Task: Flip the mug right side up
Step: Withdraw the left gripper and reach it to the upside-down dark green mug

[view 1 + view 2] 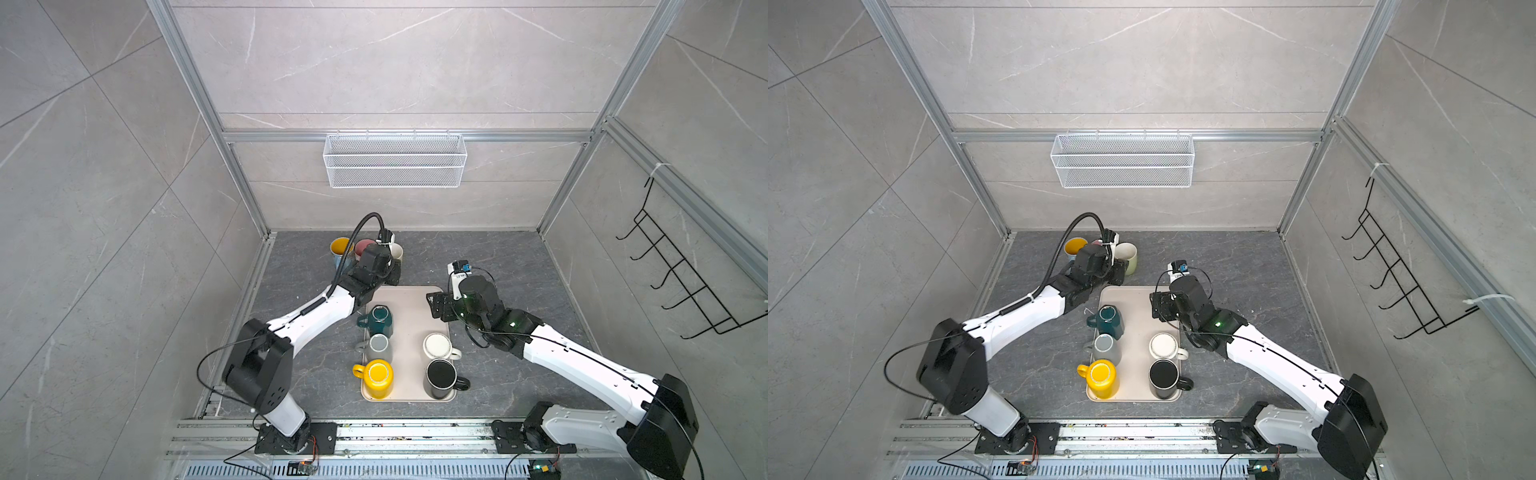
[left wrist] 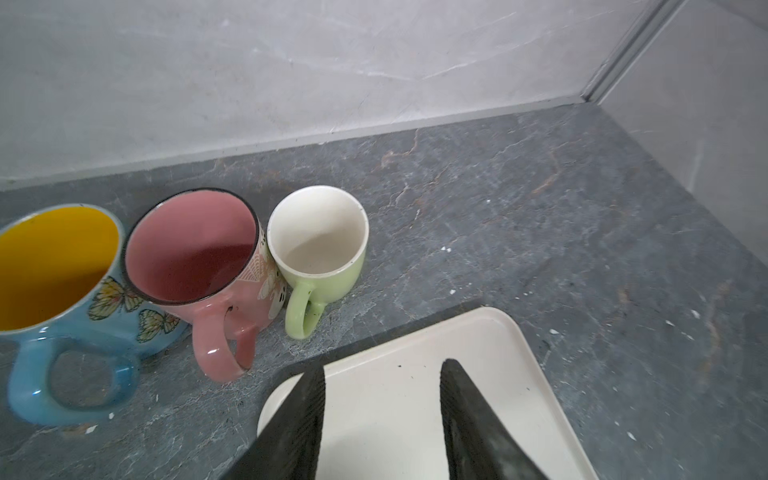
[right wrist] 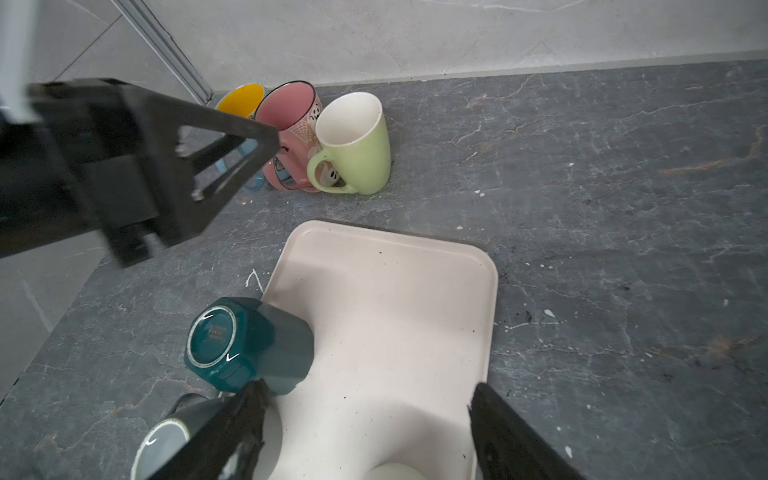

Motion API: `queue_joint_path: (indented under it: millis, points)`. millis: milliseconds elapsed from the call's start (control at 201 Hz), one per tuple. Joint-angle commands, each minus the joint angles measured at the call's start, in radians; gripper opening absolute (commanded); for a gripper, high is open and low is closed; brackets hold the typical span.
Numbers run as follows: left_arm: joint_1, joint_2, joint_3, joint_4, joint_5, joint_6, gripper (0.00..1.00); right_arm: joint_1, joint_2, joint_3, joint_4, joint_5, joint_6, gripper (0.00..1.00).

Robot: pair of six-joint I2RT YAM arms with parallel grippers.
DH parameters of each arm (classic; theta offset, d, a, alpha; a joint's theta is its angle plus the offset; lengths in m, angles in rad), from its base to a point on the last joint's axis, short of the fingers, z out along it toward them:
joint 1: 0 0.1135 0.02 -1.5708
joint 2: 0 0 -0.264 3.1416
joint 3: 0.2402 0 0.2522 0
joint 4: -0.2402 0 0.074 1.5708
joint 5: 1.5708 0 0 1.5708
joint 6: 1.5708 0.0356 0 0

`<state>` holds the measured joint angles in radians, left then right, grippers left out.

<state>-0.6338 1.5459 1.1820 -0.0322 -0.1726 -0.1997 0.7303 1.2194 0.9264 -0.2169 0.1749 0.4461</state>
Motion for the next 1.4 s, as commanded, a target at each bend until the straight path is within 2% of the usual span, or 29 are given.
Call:
queue_joint_path:
  millis: [0,184,279,344,493,558,623,707,896,1041,1121,1399]
  points:
    - [-0.004,-0.144,0.008,-0.132,-0.023,0.022,0.49,-0.002,0.011,0.020,-0.032,-0.055,0.005,0.78]
    - [-0.003,-0.288,0.139,-0.595,-0.131,-0.183,0.48,-0.003,0.060,0.041,-0.035,-0.096,0.023,0.77]
    - [0.008,-0.347,0.146,-0.729,-0.099,-0.339,0.48,-0.002,0.092,0.052,-0.026,-0.114,0.041,0.77]
    - [0.035,-0.384,0.116,-0.755,-0.026,-0.450,0.46,-0.003,0.112,0.065,-0.024,-0.125,0.048,0.77]
    - [0.132,-0.465,-0.033,-0.641,0.204,-0.709,0.44,-0.002,0.128,0.080,-0.015,-0.140,0.054,0.76]
    - [0.170,-0.482,-0.091,-0.580,0.263,-0.821,0.44,-0.003,0.127,0.081,-0.015,-0.140,0.057,0.77]
    - [0.185,-0.504,-0.154,-0.511,0.274,-0.960,0.43,-0.003,0.124,0.078,-0.015,-0.138,0.062,0.76]
    - [0.190,-0.522,-0.226,-0.388,0.289,-1.080,0.43,-0.003,0.124,0.076,-0.016,-0.144,0.069,0.76]
    - [0.194,-0.522,-0.321,-0.310,0.267,-1.329,0.40,-0.002,0.115,0.051,-0.010,-0.138,0.092,0.76]
    - [0.194,-0.509,-0.449,-0.207,0.276,-1.553,0.37,-0.002,0.113,0.038,-0.010,-0.135,0.102,0.76]
    - [0.194,-0.490,-0.492,-0.165,0.275,-1.624,0.36,-0.002,0.114,0.038,-0.015,-0.133,0.103,0.76]
    - [0.194,-0.418,-0.484,-0.145,0.237,-1.699,0.36,-0.002,0.129,0.051,-0.027,-0.123,0.098,0.76]
